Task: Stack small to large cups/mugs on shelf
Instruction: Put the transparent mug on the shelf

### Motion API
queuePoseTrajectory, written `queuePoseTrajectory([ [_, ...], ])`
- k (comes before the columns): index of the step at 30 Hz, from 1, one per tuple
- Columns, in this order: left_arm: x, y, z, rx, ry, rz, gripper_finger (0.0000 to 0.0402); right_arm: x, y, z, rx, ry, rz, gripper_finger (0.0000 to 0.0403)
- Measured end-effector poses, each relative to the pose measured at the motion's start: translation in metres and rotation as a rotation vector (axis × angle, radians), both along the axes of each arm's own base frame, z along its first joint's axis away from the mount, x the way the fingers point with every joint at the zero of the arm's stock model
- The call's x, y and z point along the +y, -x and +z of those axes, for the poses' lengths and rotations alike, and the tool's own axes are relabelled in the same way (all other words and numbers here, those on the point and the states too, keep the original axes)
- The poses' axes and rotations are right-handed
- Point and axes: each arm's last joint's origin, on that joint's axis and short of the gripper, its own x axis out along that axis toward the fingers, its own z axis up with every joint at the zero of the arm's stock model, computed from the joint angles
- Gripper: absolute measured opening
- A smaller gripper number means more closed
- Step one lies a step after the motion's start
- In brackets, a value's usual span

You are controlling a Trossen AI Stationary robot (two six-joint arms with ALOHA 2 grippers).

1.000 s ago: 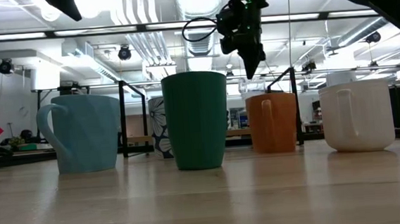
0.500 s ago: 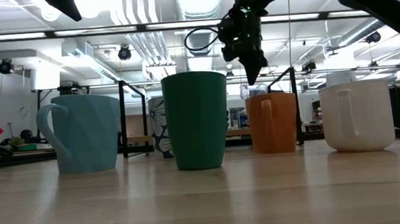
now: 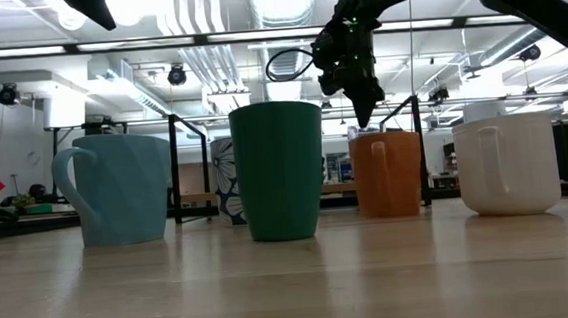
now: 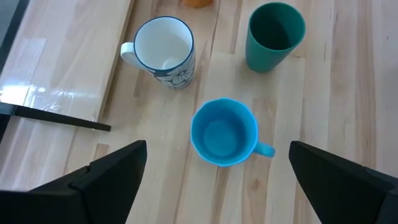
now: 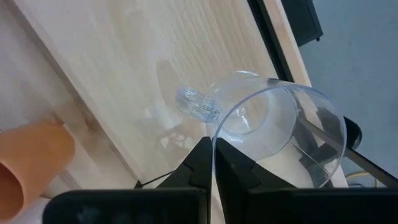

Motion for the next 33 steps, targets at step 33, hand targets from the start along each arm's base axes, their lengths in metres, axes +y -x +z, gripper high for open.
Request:
queuePoseTrajectory([
  [33, 0.0001, 0.0, 0.0001, -0.002, -0.005, -0.004, 0.0379, -0.0016, -0.0012, -0.0017, -0.03, -0.01, 0.01, 0.0009],
])
